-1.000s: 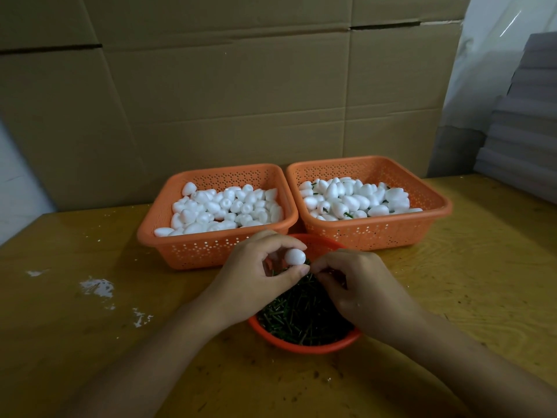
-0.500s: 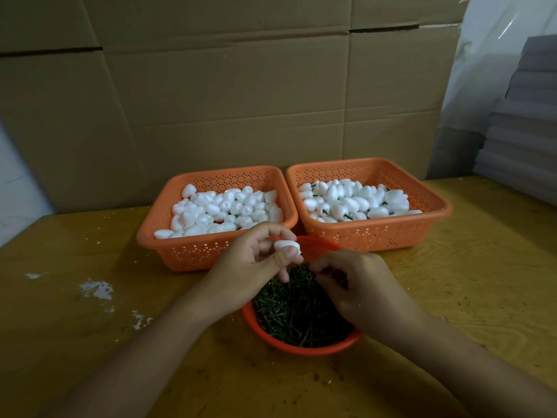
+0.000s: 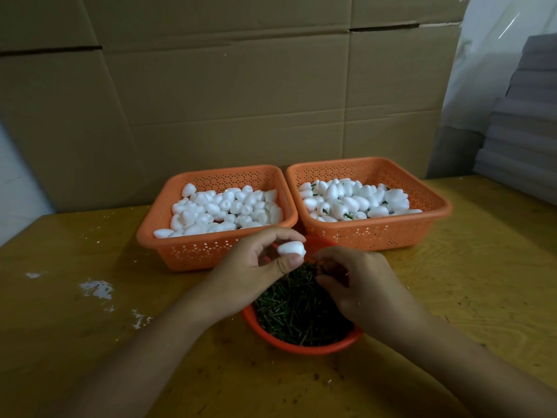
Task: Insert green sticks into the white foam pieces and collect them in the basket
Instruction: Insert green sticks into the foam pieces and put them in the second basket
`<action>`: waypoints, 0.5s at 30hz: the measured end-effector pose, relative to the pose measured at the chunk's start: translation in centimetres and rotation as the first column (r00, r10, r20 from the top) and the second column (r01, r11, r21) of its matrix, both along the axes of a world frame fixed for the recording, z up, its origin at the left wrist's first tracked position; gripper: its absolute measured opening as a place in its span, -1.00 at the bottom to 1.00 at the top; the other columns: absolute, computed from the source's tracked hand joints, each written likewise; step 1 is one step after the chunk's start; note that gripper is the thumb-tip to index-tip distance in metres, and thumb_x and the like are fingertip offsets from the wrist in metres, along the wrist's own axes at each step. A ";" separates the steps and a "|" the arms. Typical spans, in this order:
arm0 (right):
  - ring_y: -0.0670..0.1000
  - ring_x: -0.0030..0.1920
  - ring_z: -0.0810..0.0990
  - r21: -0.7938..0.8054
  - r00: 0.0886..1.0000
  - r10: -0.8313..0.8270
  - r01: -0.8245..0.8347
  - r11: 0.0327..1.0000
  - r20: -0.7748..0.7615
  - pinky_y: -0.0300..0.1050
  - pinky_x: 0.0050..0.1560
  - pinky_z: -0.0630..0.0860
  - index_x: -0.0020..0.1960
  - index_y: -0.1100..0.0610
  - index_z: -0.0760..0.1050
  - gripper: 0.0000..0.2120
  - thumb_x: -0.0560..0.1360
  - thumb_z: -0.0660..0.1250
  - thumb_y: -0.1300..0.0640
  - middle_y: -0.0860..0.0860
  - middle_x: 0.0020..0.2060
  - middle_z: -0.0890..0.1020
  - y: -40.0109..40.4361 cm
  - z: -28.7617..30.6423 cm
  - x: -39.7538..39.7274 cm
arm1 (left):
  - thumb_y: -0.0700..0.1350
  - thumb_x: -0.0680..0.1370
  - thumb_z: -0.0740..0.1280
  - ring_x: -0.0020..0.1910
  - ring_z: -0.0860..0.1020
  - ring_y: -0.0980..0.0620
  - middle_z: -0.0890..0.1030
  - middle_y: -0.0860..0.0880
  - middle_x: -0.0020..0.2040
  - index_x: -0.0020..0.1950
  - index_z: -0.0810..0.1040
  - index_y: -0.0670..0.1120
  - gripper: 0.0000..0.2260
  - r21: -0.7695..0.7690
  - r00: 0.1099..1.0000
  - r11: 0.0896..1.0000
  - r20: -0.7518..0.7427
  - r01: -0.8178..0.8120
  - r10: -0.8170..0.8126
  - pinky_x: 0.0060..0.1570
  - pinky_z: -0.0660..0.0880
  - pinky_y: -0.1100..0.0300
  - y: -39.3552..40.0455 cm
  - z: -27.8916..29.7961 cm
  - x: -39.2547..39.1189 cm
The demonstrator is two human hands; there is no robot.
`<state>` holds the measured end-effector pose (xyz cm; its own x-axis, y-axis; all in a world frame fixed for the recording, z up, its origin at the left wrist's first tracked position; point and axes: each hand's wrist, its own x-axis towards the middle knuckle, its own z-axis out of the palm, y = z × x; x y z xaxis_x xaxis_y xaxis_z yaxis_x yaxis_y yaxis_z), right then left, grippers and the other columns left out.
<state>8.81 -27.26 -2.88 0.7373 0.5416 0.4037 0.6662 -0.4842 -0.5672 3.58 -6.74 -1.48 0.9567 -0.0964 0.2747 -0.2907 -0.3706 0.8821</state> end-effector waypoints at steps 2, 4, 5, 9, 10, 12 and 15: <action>-0.22 -0.09 0.59 -0.002 1.000 0.000 0.000 1.000 -0.008 -0.46 -0.09 0.50 0.18 0.01 0.62 -0.73 0.49 0.47 0.17 -0.16 -0.10 0.66 0.0 0.0 0.0 | 0.14 0.52 0.43 0.19 0.59 0.11 0.63 0.15 0.15 0.16 0.61 0.18 -0.77 0.020 1.000 1.000 0.015 -0.010 0.010 0.17 0.56 0.13 0.0 0.1 -0.1; -0.22 -0.09 0.59 -0.004 1.000 0.005 -0.005 1.000 -0.009 -0.45 -0.08 0.51 0.16 0.01 0.63 -0.75 0.50 0.46 0.17 -0.15 -0.09 0.67 0.0 0.0 0.0 | 0.10 0.50 0.45 0.19 0.58 0.12 0.63 0.16 0.15 0.15 0.62 0.17 -0.77 0.026 1.000 1.000 0.014 -0.017 0.016 0.17 0.55 0.15 0.0 0.2 -0.2; -0.22 -0.09 0.60 -0.008 1.000 0.008 -0.008 1.000 -0.009 -0.44 -0.08 0.51 0.15 0.02 0.63 -0.76 0.50 0.45 0.18 -0.15 -0.09 0.68 0.0 0.0 0.0 | 0.06 0.50 0.45 0.16 0.60 0.13 0.63 0.16 0.13 0.15 0.62 0.15 -0.77 0.025 1.000 1.000 0.007 -0.020 0.020 0.14 0.55 0.16 0.1 0.2 -0.2; -0.20 -0.09 0.62 -0.005 1.000 0.020 -0.020 1.000 -0.010 -0.35 -0.08 0.53 0.11 0.02 0.64 -0.80 0.51 0.44 0.20 -0.14 -0.12 0.69 0.0 0.0 0.0 | -0.16 0.52 0.48 0.05 0.63 0.08 0.66 0.07 0.07 0.12 0.61 0.08 -0.77 0.039 0.999 0.998 -0.016 -0.041 0.041 0.02 0.56 0.10 0.1 0.1 -0.2; -0.19 -0.09 0.62 -0.003 1.000 0.026 -0.026 1.000 -0.008 -0.33 -0.08 0.53 0.10 0.02 0.64 -0.80 0.51 0.44 0.21 -0.15 -0.13 0.69 0.0 0.0 0.0 | -0.18 0.52 0.49 0.04 0.63 0.07 0.66 0.05 0.07 0.11 0.61 0.05 -0.78 0.037 0.999 0.999 -0.016 -0.039 0.039 0.00 0.56 0.11 0.0 0.2 -0.2; -0.17 -0.09 0.63 -0.007 0.999 0.034 -0.034 0.999 0.000 -0.26 -0.10 0.54 0.10 0.01 0.64 -0.80 0.51 0.44 0.20 -0.13 -0.14 0.70 0.0 0.0 0.0 | -0.22 0.52 0.49 0.03 0.64 0.05 0.67 0.03 0.08 0.08 0.60 0.03 -0.79 0.024 0.999 0.999 -0.019 -0.030 0.030 -0.01 0.56 0.15 0.0 0.3 -0.3; -0.17 -0.10 0.63 0.011 1.000 0.020 -0.020 1.000 0.006 -0.24 -0.14 0.54 0.11 -0.02 0.63 -0.79 0.51 0.45 0.18 -0.13 -0.16 0.70 0.0 0.0 -0.1 | -0.25 0.51 0.49 0.05 0.66 0.07 0.67 0.06 0.11 0.02 0.57 0.07 -0.75 -0.003 1.000 1.000 -0.022 -0.019 0.019 0.04 0.59 0.17 -0.1 0.4 -0.4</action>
